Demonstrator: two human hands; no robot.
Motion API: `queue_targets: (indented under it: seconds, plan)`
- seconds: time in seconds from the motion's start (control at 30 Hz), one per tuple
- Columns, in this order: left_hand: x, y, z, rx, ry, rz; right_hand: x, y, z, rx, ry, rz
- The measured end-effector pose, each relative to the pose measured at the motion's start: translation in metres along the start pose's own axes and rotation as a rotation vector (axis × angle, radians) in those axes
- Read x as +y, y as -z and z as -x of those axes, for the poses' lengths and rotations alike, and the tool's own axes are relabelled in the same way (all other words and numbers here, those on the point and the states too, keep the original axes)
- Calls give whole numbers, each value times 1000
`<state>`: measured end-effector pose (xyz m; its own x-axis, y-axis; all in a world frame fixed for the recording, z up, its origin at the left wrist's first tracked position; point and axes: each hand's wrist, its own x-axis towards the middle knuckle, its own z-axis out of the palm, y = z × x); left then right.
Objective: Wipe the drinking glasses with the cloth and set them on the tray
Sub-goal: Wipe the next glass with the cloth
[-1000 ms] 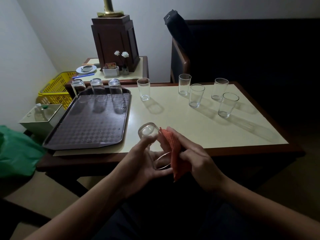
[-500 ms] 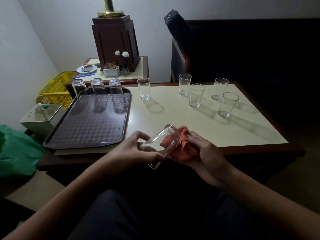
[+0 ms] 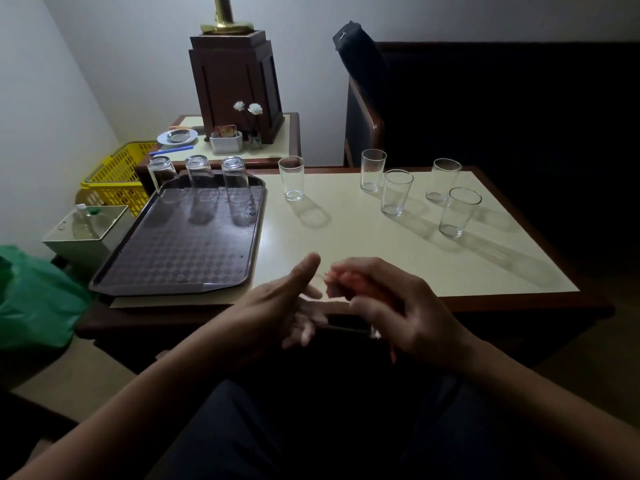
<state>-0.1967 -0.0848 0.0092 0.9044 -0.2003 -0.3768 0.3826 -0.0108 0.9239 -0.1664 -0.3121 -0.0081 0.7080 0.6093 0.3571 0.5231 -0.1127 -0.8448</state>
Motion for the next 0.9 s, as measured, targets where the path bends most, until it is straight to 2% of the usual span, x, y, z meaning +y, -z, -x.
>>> queue_targets:
  seconds: [0.07, 0.1, 0.13, 0.17, 0.23, 0.3, 0.33, 0.37, 0.4, 0.43, 0.47, 0.57, 0.6, 0.63, 0.67, 0.7, 0.73, 0.77, 0.83, 0.9]
  plan:
    - [-4, -4, 1, -82, 122, 72, -6, 3, 1, -79, 343, 414]
    - [-7, -3, 0, -104, 133, 112, -6, 4, 1, -113, 416, 498]
    - [-7, -4, -1, -102, 112, 153, -3, 3, 1, -111, 399, 510]
    - [-7, -2, -2, -73, 67, 164, 1, 3, 1, -74, 319, 459]
    - [-2, 0, 2, -20, -77, 49, 2, 6, 1, 4, -9, 163]
    - [4, 2, 8, -55, -245, -116, -5, 16, -4, -55, -413, -377]
    - [4, 3, 11, -82, -313, -169, -4, 20, -4, -111, -553, -618]
    - [2, 3, 12, -104, -369, -214, -1, 22, -4, -145, -634, -782]
    - [1, 1, 12, -106, -396, -254, 0, 22, -3, -159, -662, -828]
    - [-1, -2, 10, -89, -397, -261, 0, 20, -1, -162, -611, -763]
    - [-3, -4, 6, -52, -366, -207, -1, 16, 2, -148, -486, -551]
    - [-5, -8, -4, 47, -9, 193, -4, 9, 4, -70, 65, 372]
    - [-6, -6, -4, 40, 82, 268, -3, 8, 3, -78, 265, 533]
    - [-6, -5, -4, 28, 119, 291, -1, 8, 3, -91, 359, 591]
    - [-7, -5, -3, 17, 97, 287, 3, 7, 4, -79, 345, 563]
    - [-7, -5, -2, 2, 29, 256, 4, 8, 4, -32, 246, 451]
    - [-4, -6, 0, -8, -70, 189, 4, 10, 3, 19, 69, 245]
    - [-2, -5, 1, -18, -189, 89, -2, 13, 0, 52, -159, -57]
    - [2, -2, 7, -71, -420, -107, -6, 19, -5, -40, -620, -697]
    - [2, 2, 11, -141, -532, -180, -3, 20, -1, -127, -821, -973]
